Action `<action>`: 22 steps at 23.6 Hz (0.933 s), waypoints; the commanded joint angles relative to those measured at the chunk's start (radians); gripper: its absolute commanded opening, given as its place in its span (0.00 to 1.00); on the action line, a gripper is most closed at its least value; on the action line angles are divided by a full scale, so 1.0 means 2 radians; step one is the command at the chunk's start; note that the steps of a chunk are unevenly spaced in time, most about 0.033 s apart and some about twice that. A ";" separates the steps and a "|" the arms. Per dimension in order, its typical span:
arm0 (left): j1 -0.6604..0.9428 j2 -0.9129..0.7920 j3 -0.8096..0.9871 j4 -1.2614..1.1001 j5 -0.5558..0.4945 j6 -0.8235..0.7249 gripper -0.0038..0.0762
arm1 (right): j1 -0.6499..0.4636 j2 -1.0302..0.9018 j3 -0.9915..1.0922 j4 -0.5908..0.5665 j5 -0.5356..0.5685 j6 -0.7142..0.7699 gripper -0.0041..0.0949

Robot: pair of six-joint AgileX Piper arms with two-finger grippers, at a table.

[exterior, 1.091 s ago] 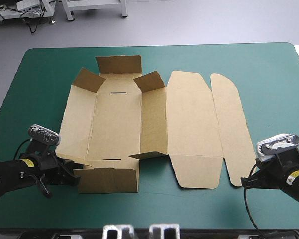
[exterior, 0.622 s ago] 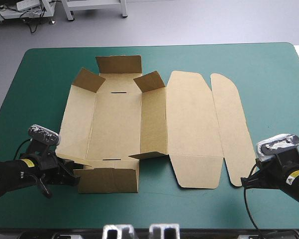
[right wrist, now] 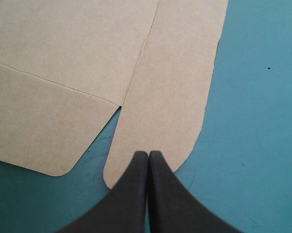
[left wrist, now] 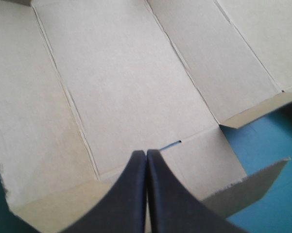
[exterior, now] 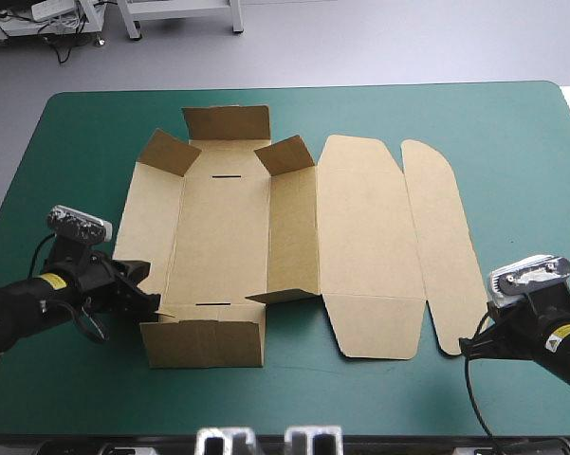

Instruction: Fold the box

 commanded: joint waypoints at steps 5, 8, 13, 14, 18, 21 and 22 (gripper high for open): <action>0.001 0.120 -0.135 -0.022 -0.028 0.015 0.04 | -0.003 0.001 -0.015 0.000 -0.026 -0.003 0.02; 0.001 0.188 -0.192 -0.035 -0.006 0.036 0.07 | -0.003 0.001 -0.015 0.001 -0.026 -0.003 0.02; 0.002 0.289 -0.294 -0.034 0.070 0.036 0.07 | -0.003 0.001 -0.015 0.001 -0.026 -0.003 0.02; 0.002 0.300 -0.308 -0.031 0.079 0.036 0.07 | -0.003 0.001 -0.015 0.001 -0.026 -0.003 0.02; 0.040 0.328 -0.342 -0.062 0.114 0.036 0.07 | -0.003 0.001 -0.015 0.000 -0.024 -0.003 0.02; 0.137 0.329 -0.339 -0.076 0.155 0.049 0.07 | -0.003 0.001 -0.015 0.000 -0.024 -0.003 0.02; 0.168 0.329 -0.336 -0.082 0.155 0.049 0.07 | -0.003 0.001 -0.015 0.000 -0.024 -0.003 0.02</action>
